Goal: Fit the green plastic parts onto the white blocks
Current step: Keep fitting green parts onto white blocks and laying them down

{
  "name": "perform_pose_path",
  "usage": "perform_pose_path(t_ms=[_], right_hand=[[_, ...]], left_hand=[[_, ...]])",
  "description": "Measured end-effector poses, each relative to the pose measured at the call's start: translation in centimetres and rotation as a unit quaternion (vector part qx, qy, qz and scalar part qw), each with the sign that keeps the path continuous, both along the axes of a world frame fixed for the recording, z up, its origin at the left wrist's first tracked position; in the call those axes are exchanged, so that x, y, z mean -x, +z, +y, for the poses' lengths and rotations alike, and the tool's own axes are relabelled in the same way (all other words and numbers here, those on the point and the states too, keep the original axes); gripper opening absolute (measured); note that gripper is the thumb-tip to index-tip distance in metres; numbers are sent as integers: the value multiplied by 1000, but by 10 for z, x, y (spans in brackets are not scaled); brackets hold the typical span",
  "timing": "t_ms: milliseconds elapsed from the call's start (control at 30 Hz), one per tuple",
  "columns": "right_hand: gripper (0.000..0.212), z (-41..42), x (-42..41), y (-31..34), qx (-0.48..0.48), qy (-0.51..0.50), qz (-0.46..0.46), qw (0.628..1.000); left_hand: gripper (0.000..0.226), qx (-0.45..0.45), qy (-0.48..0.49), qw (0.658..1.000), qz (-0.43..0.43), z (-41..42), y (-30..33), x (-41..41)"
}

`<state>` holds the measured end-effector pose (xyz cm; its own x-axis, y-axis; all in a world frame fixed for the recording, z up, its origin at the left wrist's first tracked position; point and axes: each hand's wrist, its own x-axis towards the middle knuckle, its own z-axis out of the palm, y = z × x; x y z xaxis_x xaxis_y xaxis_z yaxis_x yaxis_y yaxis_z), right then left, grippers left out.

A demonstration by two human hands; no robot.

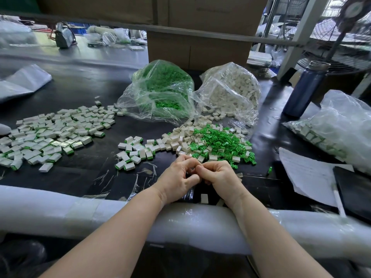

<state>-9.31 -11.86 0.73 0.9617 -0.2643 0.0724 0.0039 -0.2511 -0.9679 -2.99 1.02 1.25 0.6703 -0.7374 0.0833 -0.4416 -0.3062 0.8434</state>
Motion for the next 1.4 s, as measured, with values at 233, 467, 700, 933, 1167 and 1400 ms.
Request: perform_pose_path(t_ms=[233,467,700,933,1167,1400], right_hand=[[28,-1,0,-2,-1,2,-4,1000],[28,-2,0,-3,-4,1,2,1000],[27,2,-1,-1,-12,3,-7,1000],[27,0,0,0,1,-1,-3,1000],[28,-1,-1,-1,-9,-4,3,1000],[31,-1,0,-1,-3,-5,3,1000]], left_hand=[[26,-1,-1,1000,5,1,0,-1],[22,-11,-3,1000,12,2,-1,0],[20,4,7,1000,15,1,0,-1],[18,0,0,1000,14,1,-2,-2],[17,-3,-3,1000,15,1,-3,-2],[15,-9,-8,1000,8,0,-4,-3]])
